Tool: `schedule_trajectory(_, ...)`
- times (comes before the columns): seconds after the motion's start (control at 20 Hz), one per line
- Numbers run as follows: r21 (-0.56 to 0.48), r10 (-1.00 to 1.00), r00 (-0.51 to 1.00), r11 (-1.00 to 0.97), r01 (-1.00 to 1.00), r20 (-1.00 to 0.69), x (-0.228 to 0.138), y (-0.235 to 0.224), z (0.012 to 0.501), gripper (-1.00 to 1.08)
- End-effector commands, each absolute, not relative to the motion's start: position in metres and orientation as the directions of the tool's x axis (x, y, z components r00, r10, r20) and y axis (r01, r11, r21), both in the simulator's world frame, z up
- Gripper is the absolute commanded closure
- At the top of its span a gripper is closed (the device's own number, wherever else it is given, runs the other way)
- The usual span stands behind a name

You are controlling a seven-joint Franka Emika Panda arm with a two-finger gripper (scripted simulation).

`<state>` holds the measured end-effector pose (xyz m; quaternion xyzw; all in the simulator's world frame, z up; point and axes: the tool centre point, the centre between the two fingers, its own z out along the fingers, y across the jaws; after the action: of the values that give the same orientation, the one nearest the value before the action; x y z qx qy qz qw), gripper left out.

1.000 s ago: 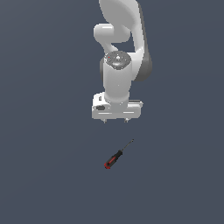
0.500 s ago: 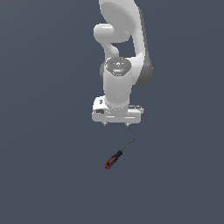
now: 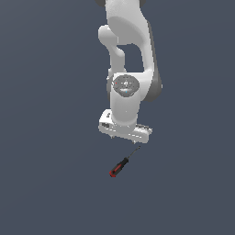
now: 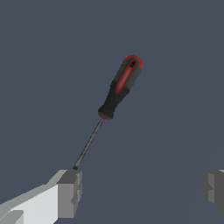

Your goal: Pick up the object and move it to a goal position.

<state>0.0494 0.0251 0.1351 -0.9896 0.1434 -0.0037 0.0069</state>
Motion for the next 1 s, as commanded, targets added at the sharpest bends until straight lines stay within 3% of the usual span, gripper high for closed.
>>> schedule_trajectory(0.0,-0.014,-0.348,0.937,-0.937,-0.348,0.003,0.057,0.027,0.126,-0.92)
schedule_trajectory(0.95,-0.001,-0.677,0.736,-0.736,-0.677,-0.001,0.096,0.042,0.070,-0.92)
